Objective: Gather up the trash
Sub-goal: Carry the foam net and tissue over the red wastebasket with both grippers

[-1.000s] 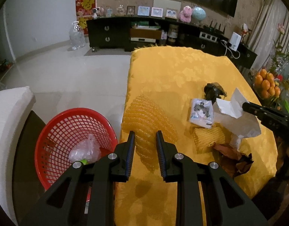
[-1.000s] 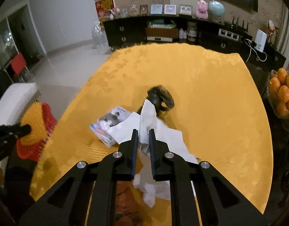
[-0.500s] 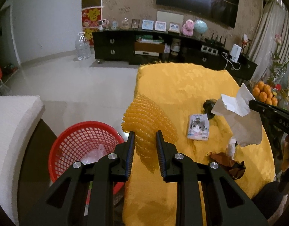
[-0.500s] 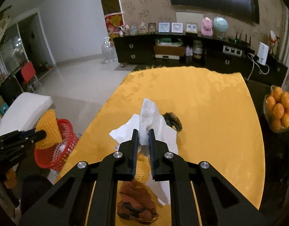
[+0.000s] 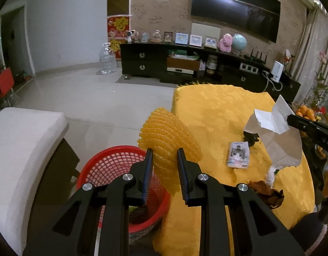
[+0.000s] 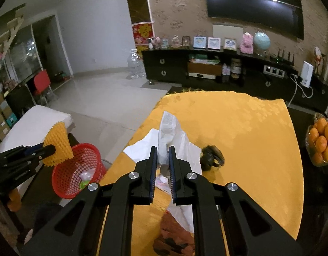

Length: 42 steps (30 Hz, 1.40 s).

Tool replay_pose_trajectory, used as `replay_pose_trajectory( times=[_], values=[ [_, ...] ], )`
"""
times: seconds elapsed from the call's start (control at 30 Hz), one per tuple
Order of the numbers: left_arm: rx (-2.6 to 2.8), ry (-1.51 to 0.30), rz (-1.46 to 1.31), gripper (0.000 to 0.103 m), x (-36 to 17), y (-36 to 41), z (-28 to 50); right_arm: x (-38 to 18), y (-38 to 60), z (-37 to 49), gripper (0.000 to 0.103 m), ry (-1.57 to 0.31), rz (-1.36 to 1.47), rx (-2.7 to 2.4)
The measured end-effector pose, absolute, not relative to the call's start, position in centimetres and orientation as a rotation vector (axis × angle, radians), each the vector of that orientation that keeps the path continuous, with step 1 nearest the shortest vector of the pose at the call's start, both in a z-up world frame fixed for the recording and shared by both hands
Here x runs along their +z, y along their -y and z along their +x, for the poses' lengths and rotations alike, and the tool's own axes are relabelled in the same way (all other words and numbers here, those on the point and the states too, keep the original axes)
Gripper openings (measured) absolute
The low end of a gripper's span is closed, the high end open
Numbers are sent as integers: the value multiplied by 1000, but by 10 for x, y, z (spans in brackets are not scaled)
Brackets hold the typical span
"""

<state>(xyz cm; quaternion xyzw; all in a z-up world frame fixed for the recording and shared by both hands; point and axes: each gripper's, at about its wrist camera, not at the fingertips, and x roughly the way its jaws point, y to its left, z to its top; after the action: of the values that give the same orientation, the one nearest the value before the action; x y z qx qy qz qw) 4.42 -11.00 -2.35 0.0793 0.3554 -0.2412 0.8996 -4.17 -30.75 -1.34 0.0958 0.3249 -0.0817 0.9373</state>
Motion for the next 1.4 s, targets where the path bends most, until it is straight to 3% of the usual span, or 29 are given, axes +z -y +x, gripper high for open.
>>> replay_pose_trajectory(
  times=[0.73,1.4],
  values=[
    [-386,-734,111,22,-19,54,59,-1,232,21,12,-674,134,28],
    [-297,-823,70,22,-61,8,86,-25,154,76,12,-766,104,183]
  ],
)
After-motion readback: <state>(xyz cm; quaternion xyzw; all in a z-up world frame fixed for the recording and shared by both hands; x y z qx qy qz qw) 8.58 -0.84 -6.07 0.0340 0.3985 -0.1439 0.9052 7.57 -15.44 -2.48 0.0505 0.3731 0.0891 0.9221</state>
